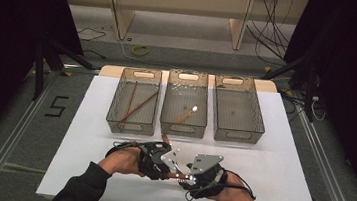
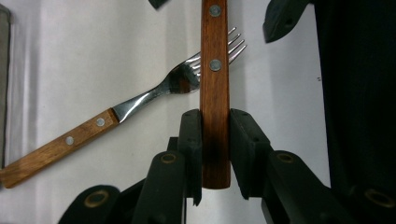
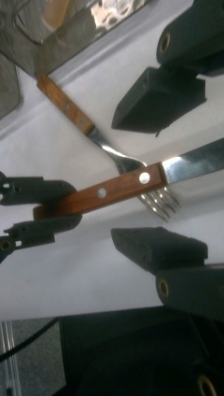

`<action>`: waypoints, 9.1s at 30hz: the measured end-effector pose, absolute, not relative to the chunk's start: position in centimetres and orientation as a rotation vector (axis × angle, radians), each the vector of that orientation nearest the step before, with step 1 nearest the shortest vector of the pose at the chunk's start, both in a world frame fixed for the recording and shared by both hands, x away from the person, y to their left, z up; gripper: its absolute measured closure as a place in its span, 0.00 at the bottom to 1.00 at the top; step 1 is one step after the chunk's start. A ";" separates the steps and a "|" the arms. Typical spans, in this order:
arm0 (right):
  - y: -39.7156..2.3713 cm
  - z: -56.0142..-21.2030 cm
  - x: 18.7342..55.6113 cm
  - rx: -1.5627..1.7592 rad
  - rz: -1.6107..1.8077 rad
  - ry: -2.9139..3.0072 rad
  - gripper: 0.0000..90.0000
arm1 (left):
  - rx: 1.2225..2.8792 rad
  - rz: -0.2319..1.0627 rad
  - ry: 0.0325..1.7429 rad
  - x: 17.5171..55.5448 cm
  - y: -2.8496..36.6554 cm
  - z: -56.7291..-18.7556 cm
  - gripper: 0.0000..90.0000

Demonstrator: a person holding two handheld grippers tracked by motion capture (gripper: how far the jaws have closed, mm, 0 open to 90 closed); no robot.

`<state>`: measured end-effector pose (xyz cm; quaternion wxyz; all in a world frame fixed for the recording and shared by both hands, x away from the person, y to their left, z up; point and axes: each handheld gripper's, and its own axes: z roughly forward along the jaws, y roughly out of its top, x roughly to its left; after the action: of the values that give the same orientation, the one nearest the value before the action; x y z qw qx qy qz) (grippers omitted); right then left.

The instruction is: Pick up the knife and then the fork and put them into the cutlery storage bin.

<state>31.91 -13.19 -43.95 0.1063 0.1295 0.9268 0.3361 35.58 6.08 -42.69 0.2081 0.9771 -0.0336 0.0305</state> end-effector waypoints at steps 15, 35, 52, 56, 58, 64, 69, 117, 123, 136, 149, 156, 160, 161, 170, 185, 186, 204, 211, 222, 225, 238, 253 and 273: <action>-12.5 -44.6 31.8 0.319 0.891 2.806 0.71 | 2.722 0.087 -0.143 34.8 5.6 -42.3 0.83; -12.7 -44.6 31.6 0.244 0.910 2.832 0.86 | 2.691 0.128 -0.161 34.8 5.8 -42.2 0.75; -15.2 -43.8 33.0 0.392 0.893 2.749 0.86 | 2.407 0.228 0.307 37.1 8.2 -40.5 0.30; -16.4 -43.1 33.7 0.461 0.921 2.689 0.86 | 2.327 0.242 0.403 37.3 9.2 -40.7 0.27; -17.0 -42.6 34.1 0.509 0.926 2.658 0.86 | 2.301 0.253 0.442 37.4 9.7 -41.1 0.27; -18.8 -41.0 35.3 0.630 0.965 2.590 0.86 | 2.179 0.243 0.581 37.5 11.7 -42.2 0.26; -20.0 -40.0 36.7 0.725 0.997 2.542 0.86 | 2.110 0.259 0.649 37.3 13.2 -43.2 0.26; -23.6 -36.1 50.2 1.176 0.955 2.283 0.86 | 1.947 0.327 0.771 35.0 17.6 -46.4 0.22; -23.3 -36.5 51.2 1.206 0.935 2.274 0.86 | 1.940 0.333 0.771 34.9 17.9 -46.4 0.22; -23.3 -38.2 53.2 1.277 0.872 2.271 0.86 | 1.929 0.335 0.780 34.9 18.0 -46.6 0.22; -22.7 -38.9 54.3 1.320 0.850 2.273 0.86 | 1.935 0.337 0.771 34.8 18.0 -46.5 0.22; -22.2 -39.0 54.7 1.320 0.828 2.276 0.86 | 1.939 0.336 0.770 34.8 17.9 -46.6 0.22; -22.1 -39.1 54.8 1.325 0.821 2.275 0.86 | 1.938 0.338 0.770 34.8 18.0 -46.6 0.22; -22.0 -39.2 54.8 1.325 0.814 2.278 0.86 | 1.938 0.338 0.770 34.9 18.0 -46.6 0.22; -22.0 -39.9 55.3 1.346 0.782 2.278 0.86 | 1.942 0.338 0.766 34.9 17.9 -46.6 0.22; -21.7 -39.6 55.1 1.339 0.831 2.315 0.55 | 1.947 0.335 0.766 34.9 17.9 -46.6 0.22; -21.7 -39.5 55.0 1.336 0.835 2.317 0.53 | 1.951 0.335 0.764 34.9 18.0 -46.6 0.22; -21.3 -37.1 45.8 1.132 1.125 2.323 0.39 | 1.961 0.301 0.779 35.3 17.5 -45.5 0.24; -21.8 -38.0 42.2 1.097 1.169 2.338 0.37 | 1.964 0.288 0.788 35.8 17.0 -45.1 0.26; -22.9 -40.0 38.5 1.104 1.238 2.314 0.35 | 2.040 0.272 0.755 37.8 14.6 -44.8 0.33; -23.0 -40.8 37.5 1.113 1.265 2.309 0.34 | 2.056 0.268 0.749 38.4 14.1 -45.0 0.39; -22.9 -43.0 34.6 1.099 1.305 2.328 0.31 | 2.146 0.269 0.720 41.0 10.9 -45.7 0.70; -22.6 -44.0 33.0 1.088 1.312 2.366 0.30 | 2.216 0.296 0.709 42.8 9.2 -46.6 0.97; -22.5 -44.3 32.6 1.090 1.328 2.374 0.31 | 2.296 0.321 0.689 43.9 8.2 -48.1 0.99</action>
<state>32.65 -22.48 -44.27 0.1055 0.3698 0.8057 0.4506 43.89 8.15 -48.11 0.3538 0.8879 0.2664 0.1242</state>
